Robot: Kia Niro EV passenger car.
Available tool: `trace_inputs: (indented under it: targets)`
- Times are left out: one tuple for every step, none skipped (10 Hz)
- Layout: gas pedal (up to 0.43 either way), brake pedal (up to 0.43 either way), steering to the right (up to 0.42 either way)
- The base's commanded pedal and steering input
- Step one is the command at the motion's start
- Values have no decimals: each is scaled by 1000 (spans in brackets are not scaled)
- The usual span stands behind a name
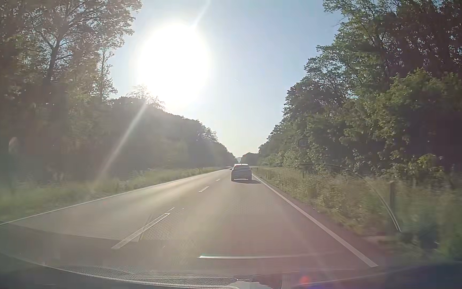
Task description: Follow the waypoints while adhering to traffic rules and regulations
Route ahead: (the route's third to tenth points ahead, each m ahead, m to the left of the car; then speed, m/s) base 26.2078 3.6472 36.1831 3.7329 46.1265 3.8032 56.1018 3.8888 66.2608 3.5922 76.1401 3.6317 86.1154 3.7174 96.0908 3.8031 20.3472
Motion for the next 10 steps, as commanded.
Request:
trace_inputs:
  targets:
    - [110, 0, 0]
    - [110, 0, 0]
    - [110, 0, 0]
    - [110, 0, 0]
    - [118, 0, 0]
    - [118, 0, 0]
    - [130, 0, 0]
    - [138, 0, 0]
    - [150, 0, 0]
    - [150, 0, 0]
